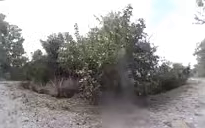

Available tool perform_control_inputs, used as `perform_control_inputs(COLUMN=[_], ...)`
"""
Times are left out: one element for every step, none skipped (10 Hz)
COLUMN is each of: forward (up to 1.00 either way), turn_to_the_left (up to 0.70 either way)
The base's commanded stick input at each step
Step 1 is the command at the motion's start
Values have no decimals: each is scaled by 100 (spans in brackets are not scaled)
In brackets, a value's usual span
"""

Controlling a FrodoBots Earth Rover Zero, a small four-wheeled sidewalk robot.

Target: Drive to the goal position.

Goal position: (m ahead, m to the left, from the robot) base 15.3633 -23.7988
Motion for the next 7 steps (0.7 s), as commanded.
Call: perform_control_inputs(forward=[0,0,0,0,0,0,0], turn_to_the_left=[-45,-45,-45,-45,-45,-45,-45])
